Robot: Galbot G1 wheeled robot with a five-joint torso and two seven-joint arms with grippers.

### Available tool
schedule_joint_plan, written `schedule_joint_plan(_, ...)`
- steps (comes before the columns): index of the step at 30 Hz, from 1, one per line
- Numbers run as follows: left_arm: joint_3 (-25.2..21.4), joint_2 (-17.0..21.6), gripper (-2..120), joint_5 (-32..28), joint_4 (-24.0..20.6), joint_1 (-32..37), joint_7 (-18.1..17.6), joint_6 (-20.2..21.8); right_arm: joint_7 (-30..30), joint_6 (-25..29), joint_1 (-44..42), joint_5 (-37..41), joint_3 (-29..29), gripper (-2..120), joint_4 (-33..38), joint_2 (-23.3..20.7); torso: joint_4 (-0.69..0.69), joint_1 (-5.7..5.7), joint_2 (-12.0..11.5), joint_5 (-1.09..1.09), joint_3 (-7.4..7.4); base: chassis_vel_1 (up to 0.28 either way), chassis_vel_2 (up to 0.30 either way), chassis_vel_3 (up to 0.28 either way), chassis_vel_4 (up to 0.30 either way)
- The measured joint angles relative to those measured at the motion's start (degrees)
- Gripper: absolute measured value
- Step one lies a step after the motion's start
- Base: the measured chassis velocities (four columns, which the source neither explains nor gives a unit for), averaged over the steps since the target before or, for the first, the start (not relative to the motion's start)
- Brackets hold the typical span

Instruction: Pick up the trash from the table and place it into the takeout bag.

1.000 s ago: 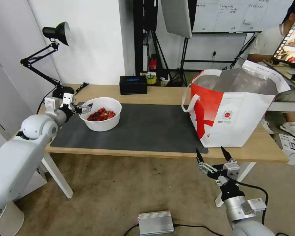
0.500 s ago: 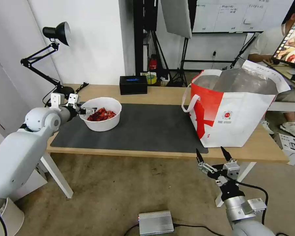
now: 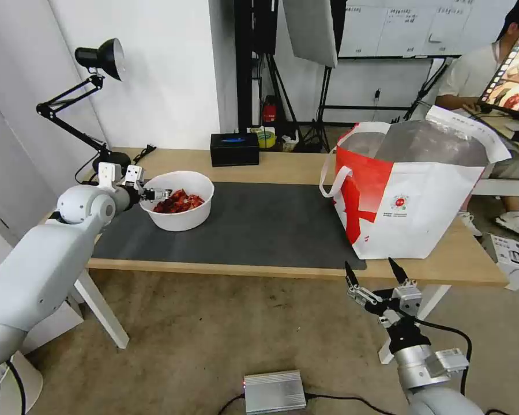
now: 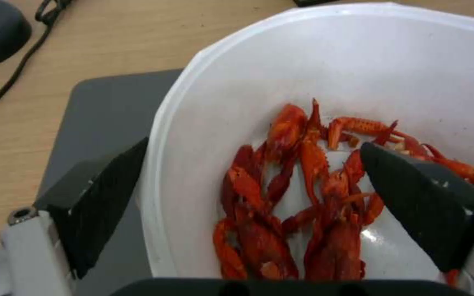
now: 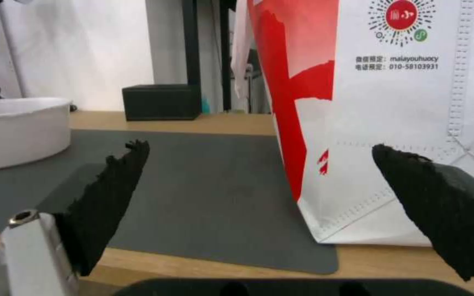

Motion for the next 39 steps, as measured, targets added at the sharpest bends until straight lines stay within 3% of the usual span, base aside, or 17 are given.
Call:
schedule_joint_plan(10,0.07,-0.41,97,0.47,0.71,0.7,0.12,-0.13,0.0,0.0,0.0,0.0,0.0,100,0.0,0.0,0.0,0.0,0.0,0.01,0.0,0.0,0.0,0.0,0.0)
schedule_joint_plan(17,-0.5,-0.43,69,1.17,0.55,1.66,0.19,-0.21,0.0,0.0,0.01,0.0,0.0,100,0.0,0.0,0.0,0.0,0.0,0.01,-0.01,0.0,0.0,0.0,0.0)
schedule_joint_plan(22,-1.0,-0.44,56,1.62,0.37,2.33,0.26,-0.23,0.0,0.0,0.0,0.0,0.0,100,0.0,0.0,0.0,0.0,0.0,0.01,-0.01,0.0,0.0,0.0,0.0)
schedule_joint_plan(25,-1.34,-0.44,40,2.23,0.01,3.03,0.45,-0.24,0.0,0.0,0.0,0.0,0.0,100,0.0,0.0,0.0,0.0,0.0,0.01,-0.01,0.0,0.0,0.0,0.0)
schedule_joint_plan(30,-1.67,-0.51,27,2.43,-0.28,3.25,0.5,-0.26,0.0,0.0,0.0,0.0,0.0,100,0.0,0.0,0.0,0.0,0.0,0.0,-0.01,0.0,0.0,0.0,0.0)
schedule_joint_plan(33,-1.91,-0.51,13,2.43,-0.91,3.39,0.51,-0.29,0.0,0.0,0.0,0.0,0.0,100,0.0,0.0,0.0,0.0,0.0,0.01,-0.01,0.0,0.0,0.0,0.0)
schedule_joint_plan(39,-2.4,-0.36,0,2.35,-2.03,4.01,0.48,-0.29,0.0,0.0,0.0,0.0,0.0,100,0.0,0.0,0.0,0.0,0.0,0.01,-0.01,0.0,0.0,0.0,0.0)
